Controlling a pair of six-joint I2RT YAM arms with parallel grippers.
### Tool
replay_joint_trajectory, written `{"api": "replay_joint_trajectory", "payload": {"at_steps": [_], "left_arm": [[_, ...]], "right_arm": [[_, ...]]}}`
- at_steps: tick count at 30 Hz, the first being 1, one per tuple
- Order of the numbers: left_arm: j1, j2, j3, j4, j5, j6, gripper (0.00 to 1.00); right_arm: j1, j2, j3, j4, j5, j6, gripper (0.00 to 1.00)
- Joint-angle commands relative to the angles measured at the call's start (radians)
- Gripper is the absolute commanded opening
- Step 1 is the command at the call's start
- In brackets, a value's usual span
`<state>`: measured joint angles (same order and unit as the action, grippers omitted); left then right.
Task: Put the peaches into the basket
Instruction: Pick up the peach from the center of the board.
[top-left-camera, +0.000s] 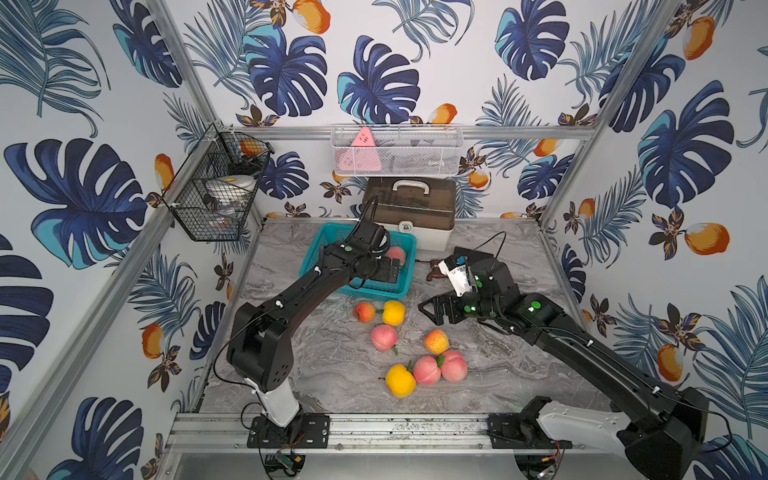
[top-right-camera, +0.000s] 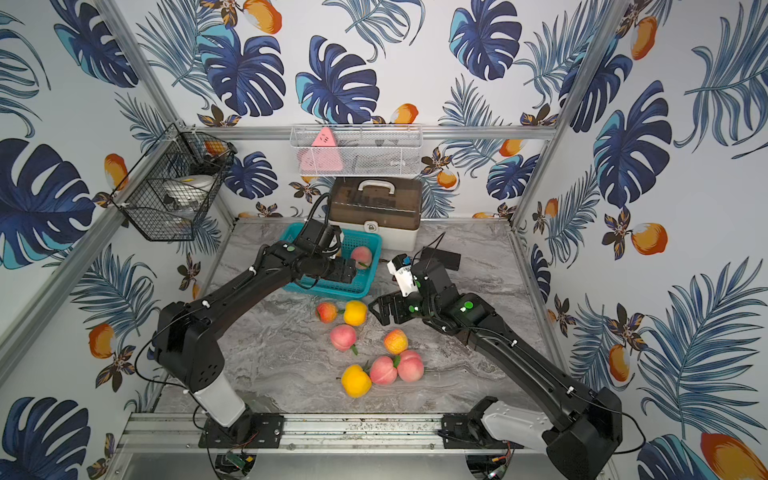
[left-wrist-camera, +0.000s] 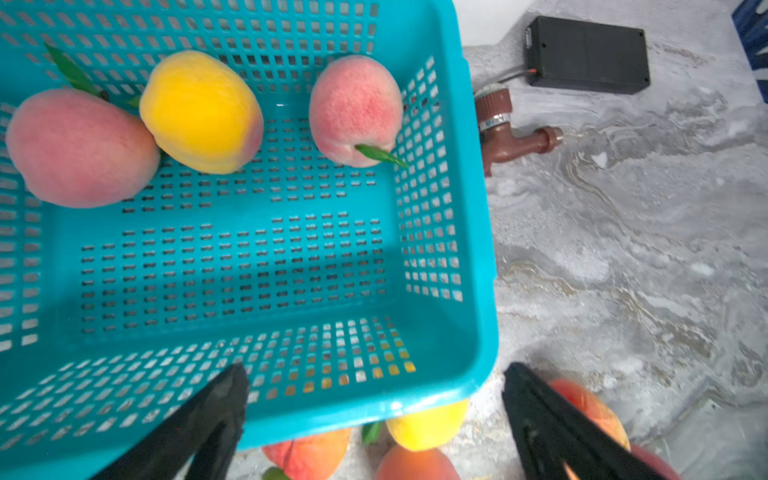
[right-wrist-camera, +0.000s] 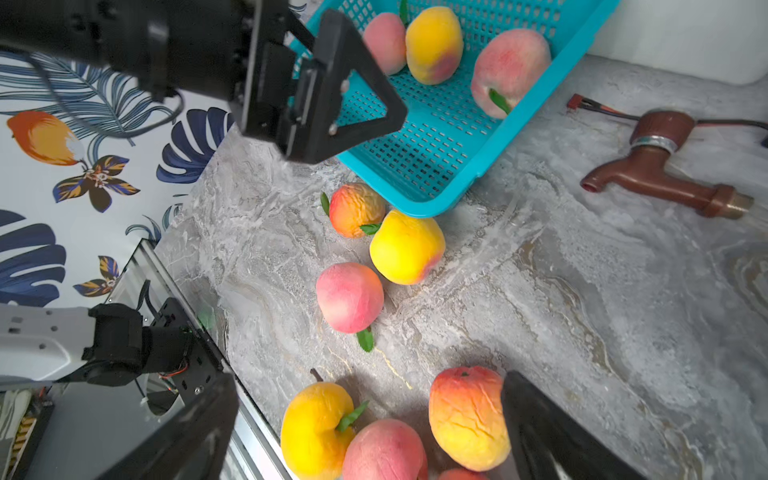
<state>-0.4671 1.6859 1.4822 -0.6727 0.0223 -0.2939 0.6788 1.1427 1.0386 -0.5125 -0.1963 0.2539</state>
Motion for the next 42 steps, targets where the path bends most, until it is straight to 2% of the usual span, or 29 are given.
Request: {"api": "replay_joint_trajectory", "payload": {"at_steps": [1, 9, 16, 20, 24, 29, 42], "left_arm": [[-0.025, -0.062, -0.055, -0.012, 0.019, -0.020, 0.99], [-0.086, -0.217, -0.244, 0.007, 0.084, -0.086, 0.99], [-0.149, -0.326, -0.372, 0.003, 0.091, -0.150, 0.99], [-0.173, -0.382, -0.448, 0.020, 0.097, -0.198, 0.99], [-0.176, -0.424, -0.514, 0.060, 0.136, -0.254, 0.99], [-0.181, -0.431, -0.558, 0.095, 0.165, -0.292, 0.99], [-0.182, -0.375, -0.615, 0.166, 0.190, -0.315, 0.99]], "right_arm": [[0.037, -0.032, -0.019, -0.033, 0.078, 0.052, 1.00], [0.162, -0.109, -0.083, 0.018, 0.055, 0.008, 1.00], [0.186, -0.121, -0.115, 0.051, 0.038, -0.001, 1.00], [0.224, -0.106, -0.140, 0.075, 0.060, -0.068, 1.00], [0.235, -0.108, -0.159, 0.118, 0.014, -0.152, 1.00], [0.242, -0.113, -0.192, 0.178, -0.042, -0.200, 1.00], [0.247, -0.059, -0.308, 0.338, -0.125, -0.159, 1.00]]}}
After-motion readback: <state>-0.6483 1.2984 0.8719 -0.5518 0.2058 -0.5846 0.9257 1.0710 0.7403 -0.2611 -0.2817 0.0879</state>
